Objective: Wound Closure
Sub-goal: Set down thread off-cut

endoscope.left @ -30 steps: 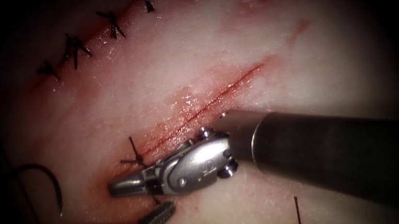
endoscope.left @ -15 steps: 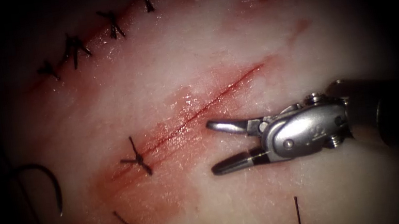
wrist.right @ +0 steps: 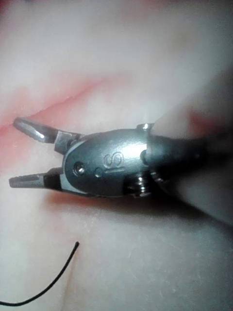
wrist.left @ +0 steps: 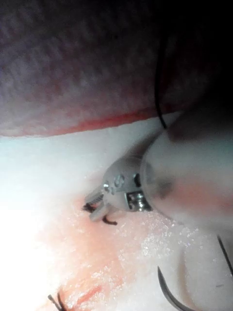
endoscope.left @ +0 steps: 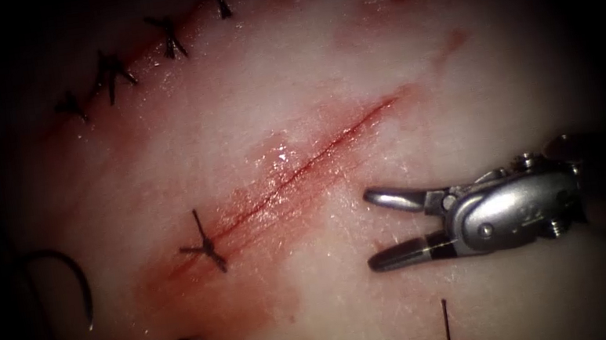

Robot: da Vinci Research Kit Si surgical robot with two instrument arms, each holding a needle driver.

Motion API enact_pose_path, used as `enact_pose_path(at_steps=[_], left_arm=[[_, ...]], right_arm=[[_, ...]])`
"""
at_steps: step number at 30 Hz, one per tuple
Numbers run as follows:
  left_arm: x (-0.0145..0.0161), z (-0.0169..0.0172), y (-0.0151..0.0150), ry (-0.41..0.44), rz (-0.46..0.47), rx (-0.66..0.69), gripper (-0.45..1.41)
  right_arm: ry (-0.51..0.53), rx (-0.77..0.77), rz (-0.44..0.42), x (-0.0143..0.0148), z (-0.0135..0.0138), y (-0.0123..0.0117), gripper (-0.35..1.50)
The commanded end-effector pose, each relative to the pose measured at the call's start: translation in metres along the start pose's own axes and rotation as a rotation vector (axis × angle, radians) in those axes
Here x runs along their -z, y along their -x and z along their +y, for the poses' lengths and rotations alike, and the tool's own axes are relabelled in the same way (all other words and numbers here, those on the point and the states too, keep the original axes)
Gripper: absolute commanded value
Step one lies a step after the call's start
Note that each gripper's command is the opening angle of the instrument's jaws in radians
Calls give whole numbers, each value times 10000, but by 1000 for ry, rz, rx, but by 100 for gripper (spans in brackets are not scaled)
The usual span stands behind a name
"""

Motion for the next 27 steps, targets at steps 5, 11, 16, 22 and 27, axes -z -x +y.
enact_pose_path(at_steps=[5,11,16,22,27], left_arm=[[21,3,-1,-2,-6,11,-5],[46,16,-12,-8,-15,32,-8],[50,24,-17,19,15,64,-3],[59,26,-30,31,24,100,14],[68,-4,-70,-35,37,180,56]], right_arm=[[-1,5,5,-8,-7,1,128],[-1,12,5,-6,-8,1,128],[0,14,5,-7,-11,0,128],[-1,12,6,-5,-15,0,130],[3,-51,-3,-4,-17,0,130]])
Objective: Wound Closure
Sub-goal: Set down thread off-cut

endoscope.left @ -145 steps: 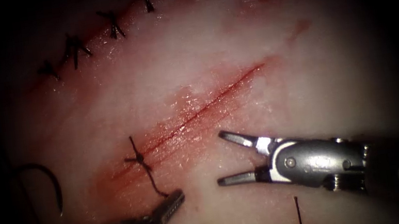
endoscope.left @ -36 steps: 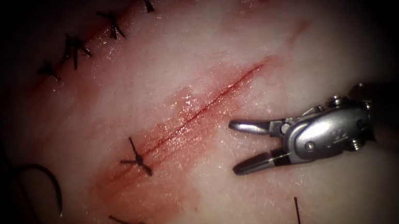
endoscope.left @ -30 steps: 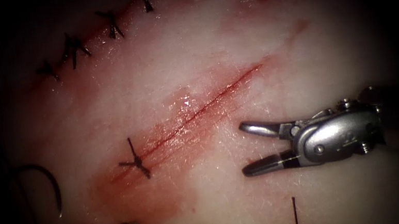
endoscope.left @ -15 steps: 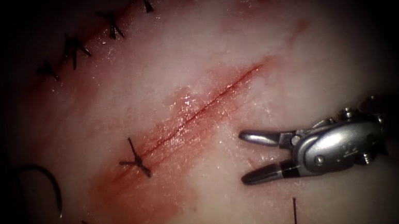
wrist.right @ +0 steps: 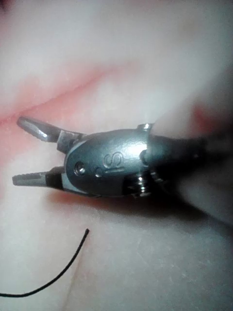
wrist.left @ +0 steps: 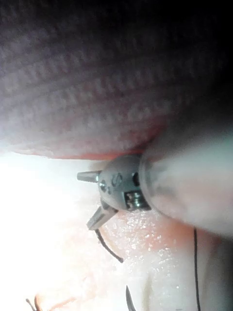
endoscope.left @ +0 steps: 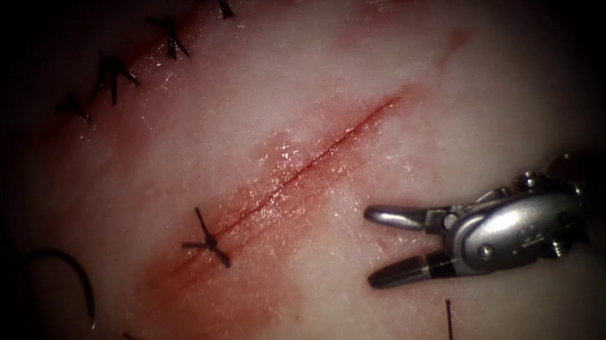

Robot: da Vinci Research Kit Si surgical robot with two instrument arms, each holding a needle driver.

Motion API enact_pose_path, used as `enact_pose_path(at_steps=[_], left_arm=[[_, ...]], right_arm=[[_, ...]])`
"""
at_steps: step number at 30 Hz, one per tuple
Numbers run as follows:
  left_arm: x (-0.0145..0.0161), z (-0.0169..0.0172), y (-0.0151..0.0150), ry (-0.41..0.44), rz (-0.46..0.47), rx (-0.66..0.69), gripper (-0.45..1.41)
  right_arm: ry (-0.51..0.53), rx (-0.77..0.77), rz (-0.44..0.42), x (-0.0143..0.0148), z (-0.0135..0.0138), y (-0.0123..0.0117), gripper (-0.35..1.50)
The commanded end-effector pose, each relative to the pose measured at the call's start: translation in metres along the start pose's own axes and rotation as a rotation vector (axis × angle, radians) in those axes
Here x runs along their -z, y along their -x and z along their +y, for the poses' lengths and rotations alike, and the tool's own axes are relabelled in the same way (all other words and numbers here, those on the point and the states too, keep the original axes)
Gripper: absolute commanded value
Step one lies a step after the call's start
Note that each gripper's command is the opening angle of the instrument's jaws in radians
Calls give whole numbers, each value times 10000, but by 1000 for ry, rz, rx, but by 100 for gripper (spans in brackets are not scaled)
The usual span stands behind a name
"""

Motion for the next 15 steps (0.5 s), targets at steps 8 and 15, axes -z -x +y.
enact_pose_path(at_steps=[8,15], left_arm=[[-12,-42,-29,-239,-71,303,76],[-14,-56,-31,-364,-149,372,79]], right_arm=[[65,-131,-72,-17,-8,4,142],[88,-137,-116,-17,-9,5,142]])
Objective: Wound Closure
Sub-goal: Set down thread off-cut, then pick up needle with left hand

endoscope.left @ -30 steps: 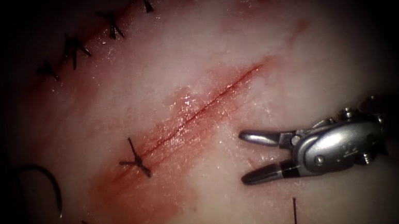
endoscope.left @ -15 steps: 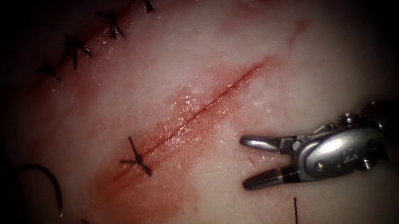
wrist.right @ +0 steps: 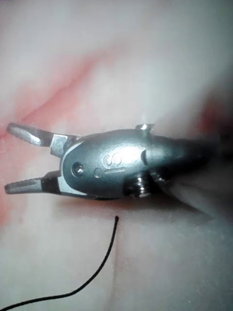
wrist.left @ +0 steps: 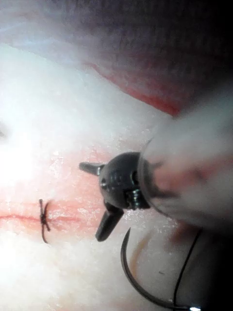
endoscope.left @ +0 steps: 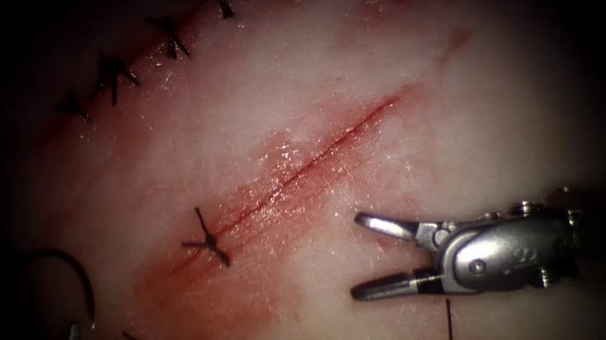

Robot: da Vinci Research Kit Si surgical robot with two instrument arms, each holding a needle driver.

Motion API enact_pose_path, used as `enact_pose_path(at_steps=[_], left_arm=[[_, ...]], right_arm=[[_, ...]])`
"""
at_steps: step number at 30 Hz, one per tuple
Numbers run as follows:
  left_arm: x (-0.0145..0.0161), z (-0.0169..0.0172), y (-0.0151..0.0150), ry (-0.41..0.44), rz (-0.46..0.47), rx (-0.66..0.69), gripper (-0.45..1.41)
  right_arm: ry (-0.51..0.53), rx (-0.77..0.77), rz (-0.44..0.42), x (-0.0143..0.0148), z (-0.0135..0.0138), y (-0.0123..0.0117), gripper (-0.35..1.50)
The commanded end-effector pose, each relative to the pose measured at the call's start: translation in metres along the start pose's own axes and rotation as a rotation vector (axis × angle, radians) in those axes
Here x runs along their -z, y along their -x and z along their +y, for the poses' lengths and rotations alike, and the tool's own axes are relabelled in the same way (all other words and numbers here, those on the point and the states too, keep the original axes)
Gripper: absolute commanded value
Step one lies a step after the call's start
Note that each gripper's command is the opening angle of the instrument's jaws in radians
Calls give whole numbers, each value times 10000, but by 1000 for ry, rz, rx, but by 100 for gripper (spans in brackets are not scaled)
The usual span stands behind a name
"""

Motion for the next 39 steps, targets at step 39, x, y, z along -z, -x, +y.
enact_pose_path(at_steps=[39], left_arm=[[-73,-63,62,29,-6,286,27]], right_arm=[[-5,9,-20,-21,-14,7,140]])
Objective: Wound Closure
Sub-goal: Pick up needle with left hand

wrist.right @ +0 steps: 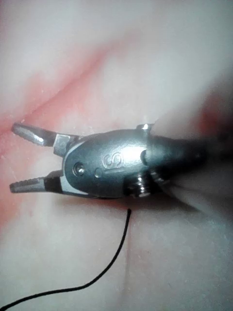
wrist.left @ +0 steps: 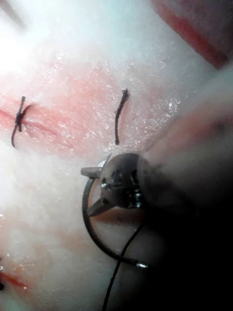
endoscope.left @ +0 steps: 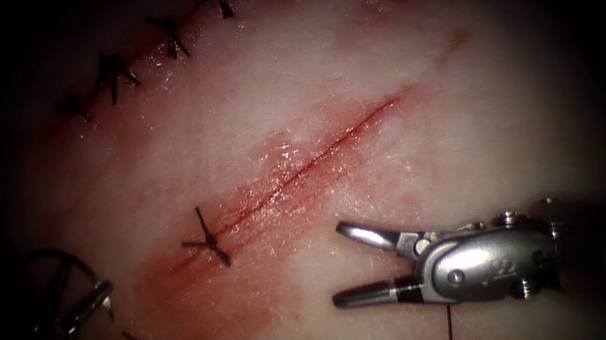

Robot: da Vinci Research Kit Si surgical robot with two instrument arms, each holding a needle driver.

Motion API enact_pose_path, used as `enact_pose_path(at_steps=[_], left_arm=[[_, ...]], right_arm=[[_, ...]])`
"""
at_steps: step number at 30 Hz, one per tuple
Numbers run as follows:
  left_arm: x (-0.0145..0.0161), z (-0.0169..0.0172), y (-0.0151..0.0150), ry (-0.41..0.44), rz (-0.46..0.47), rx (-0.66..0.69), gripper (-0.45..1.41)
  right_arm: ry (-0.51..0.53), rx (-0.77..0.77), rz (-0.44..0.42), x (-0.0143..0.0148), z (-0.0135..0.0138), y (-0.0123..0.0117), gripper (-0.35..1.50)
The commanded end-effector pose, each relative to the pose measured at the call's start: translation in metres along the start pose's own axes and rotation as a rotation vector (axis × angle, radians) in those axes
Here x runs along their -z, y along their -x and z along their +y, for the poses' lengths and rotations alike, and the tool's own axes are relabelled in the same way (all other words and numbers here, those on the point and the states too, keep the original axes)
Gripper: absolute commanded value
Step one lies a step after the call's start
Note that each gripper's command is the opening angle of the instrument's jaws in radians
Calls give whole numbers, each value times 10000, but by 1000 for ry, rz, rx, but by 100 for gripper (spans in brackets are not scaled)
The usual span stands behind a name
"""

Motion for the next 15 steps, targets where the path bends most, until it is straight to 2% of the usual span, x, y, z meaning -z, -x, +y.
enact_pose_path(at_steps=[1,8,10,13,14,15], left_arm=[[-7,1,3,-1,-4,-1,27],[-4,2,9,15,-31,28,31],[-6,1,9,21,-30,29,24],[-10,1,10,23,-29,29,4],[-12,1,11,34,-27,29,-18],[-12,1,12,37,-26,29,-32]], right_arm=[[-2,1,3,-8,-1,3,140],[1,1,1,-8,-2,3,138],[1,1,1,-8,-2,3,138],[1,2,1,-7,-3,2,138],[0,2,1,-7,-3,2,138],[0,2,2,-7,-3,3,138]])
